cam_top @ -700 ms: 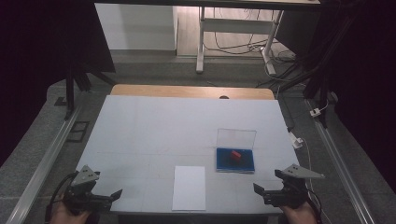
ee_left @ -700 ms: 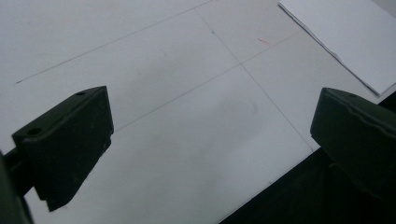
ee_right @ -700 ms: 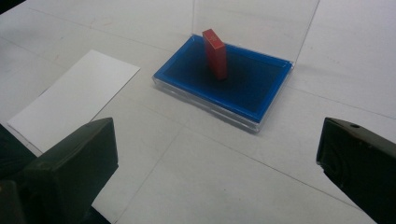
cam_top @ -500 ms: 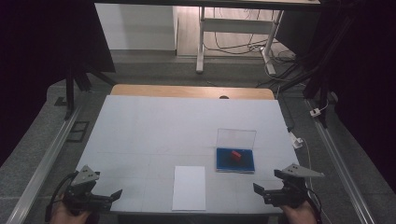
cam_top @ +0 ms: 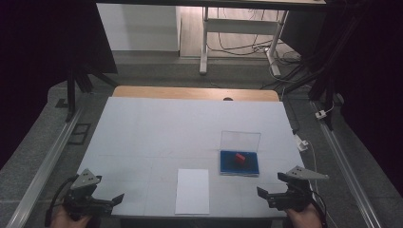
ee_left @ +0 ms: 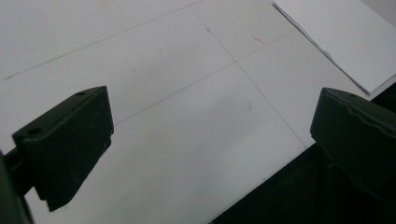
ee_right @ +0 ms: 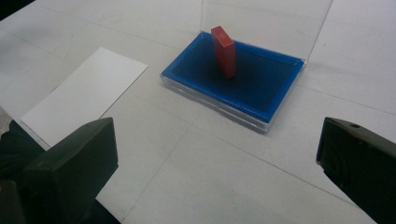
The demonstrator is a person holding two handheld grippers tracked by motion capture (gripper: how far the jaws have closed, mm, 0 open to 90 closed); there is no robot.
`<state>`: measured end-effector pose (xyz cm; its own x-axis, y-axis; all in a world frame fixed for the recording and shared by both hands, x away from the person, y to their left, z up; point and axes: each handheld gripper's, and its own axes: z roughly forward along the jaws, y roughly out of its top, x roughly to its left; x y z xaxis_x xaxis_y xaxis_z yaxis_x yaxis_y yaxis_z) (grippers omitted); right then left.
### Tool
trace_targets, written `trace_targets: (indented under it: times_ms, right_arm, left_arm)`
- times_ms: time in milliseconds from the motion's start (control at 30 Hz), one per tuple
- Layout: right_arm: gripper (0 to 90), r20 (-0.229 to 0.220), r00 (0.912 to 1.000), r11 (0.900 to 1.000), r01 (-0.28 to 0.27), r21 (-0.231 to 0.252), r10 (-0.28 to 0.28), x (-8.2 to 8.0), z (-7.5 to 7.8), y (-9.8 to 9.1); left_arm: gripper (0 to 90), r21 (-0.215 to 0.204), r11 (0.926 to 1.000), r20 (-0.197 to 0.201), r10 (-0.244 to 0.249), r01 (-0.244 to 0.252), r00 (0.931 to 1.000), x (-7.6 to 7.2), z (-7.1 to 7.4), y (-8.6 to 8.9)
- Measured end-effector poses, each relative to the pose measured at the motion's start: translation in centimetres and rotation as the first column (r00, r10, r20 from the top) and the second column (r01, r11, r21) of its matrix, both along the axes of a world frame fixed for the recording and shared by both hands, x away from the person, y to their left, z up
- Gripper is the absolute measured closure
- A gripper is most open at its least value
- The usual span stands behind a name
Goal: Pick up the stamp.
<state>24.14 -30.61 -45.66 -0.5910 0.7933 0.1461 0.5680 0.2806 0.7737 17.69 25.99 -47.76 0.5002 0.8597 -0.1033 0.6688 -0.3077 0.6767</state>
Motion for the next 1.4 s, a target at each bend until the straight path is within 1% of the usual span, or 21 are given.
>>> trace_targets:
  times_ms: [200,300,467,567,600,733,867,933,1033,1100,1167,1200,1233,1367,1400]
  right_arm:
    - [0.0,0.007,0.9999,0.9998,-0.012,-0.016,0.012,-0.1,0.0,0.2]
    - [0.0,0.010,0.9999,0.9998,-0.011,-0.017,0.012,-0.1,0.1,0.2]
    - [0.0,0.017,0.9997,0.9999,-0.017,-0.001,0.017,-0.2,0.3,0.3]
    - [0.0,0.035,0.9990,0.9995,-0.028,-0.013,0.028,-0.1,0.6,0.6]
    - [0.0,0.038,0.9989,0.9996,-0.027,-0.010,0.028,-0.1,0.7,0.7]
    - [0.0,0.033,0.9988,0.9993,-0.035,-0.012,0.035,0.2,0.6,0.9]
    - [0.0,0.040,0.9982,0.9988,-0.045,-0.020,0.045,0.5,0.6,1.2]
    - [0.4,0.041,0.9977,0.9981,-0.052,-0.033,0.053,0.8,0.6,1.5]
    - [0.6,0.041,0.9973,0.9976,-0.060,-0.033,0.061,1.0,0.6,1.7]
    - [0.5,0.049,0.9962,0.9969,-0.071,-0.033,0.072,1.3,0.6,2.0]
    - [0.0,0.033,0.9968,0.9969,-0.072,-0.030,0.073,1.8,0.5,2.1]
    - [0.0,0.033,0.9968,0.9969,-0.072,-0.030,0.073,1.8,0.5,2.1]
    - [0.0,0.013,0.9974,0.9972,-0.070,-0.026,0.071,2.0,0.3,2.2]
    - [0.0,0.006,0.9967,0.9966,-0.081,-0.018,0.081,2.3,0.3,2.4]
    - [0.0,0.011,0.9957,0.9957,-0.092,-0.004,0.092,2.4,0.2,2.6]
  left_arm:
    - [0.0,-0.016,0.9999,-0.006,-0.004,0.004,1.0000,0.1,0.0,0.1]
    - [0.0,-0.018,0.9998,-0.008,-0.006,0.006,1.0000,0.1,0.0,0.1]
    - [0.0,-0.019,0.9998,-0.012,-0.006,0.006,0.9999,0.1,-0.1,0.1]
    - [0.0,-0.021,0.9998,-0.014,-0.006,0.006,0.9999,0.2,-0.1,0.1]
    - [0.0,-0.021,0.9998,-0.015,-0.006,0.006,0.9999,0.2,-0.1,0.1]
    - [0.0,-0.023,0.9997,-0.018,-0.009,0.008,0.9998,0.2,-0.1,0.1]
    - [0.0,-0.020,0.9997,-0.018,-0.012,0.012,0.9998,0.2,-0.1,0.1]
    - [0.0,-0.024,0.9997,-0.019,-0.010,0.010,0.9998,0.2,-0.1,0.1]
    - [0.0,-0.027,0.9996,-0.023,-0.008,0.008,0.9997,0.3,-0.1,0.2]
    - [0.0,-0.027,0.9996,-0.025,-0.009,0.008,0.9996,0.3,-0.1,0.1]
    - [0.0,-0.026,0.9996,-0.026,-0.011,0.011,0.9996,0.3,-0.1,0.1]
    - [0.0,-0.026,0.9996,-0.027,-0.012,0.011,0.9996,0.3,-0.1,0.2]
    - [0.0,-0.026,0.9996,-0.028,-0.010,0.009,0.9996,0.3,-0.1,0.1]
    - [0.0,-0.024,0.9997,-0.026,-0.011,0.010,0.9996,0.3,-0.1,0.1]
    - [0.0,-0.024,0.9997,-0.027,-0.011,0.011,0.9996,0.3,-0.1,0.1]
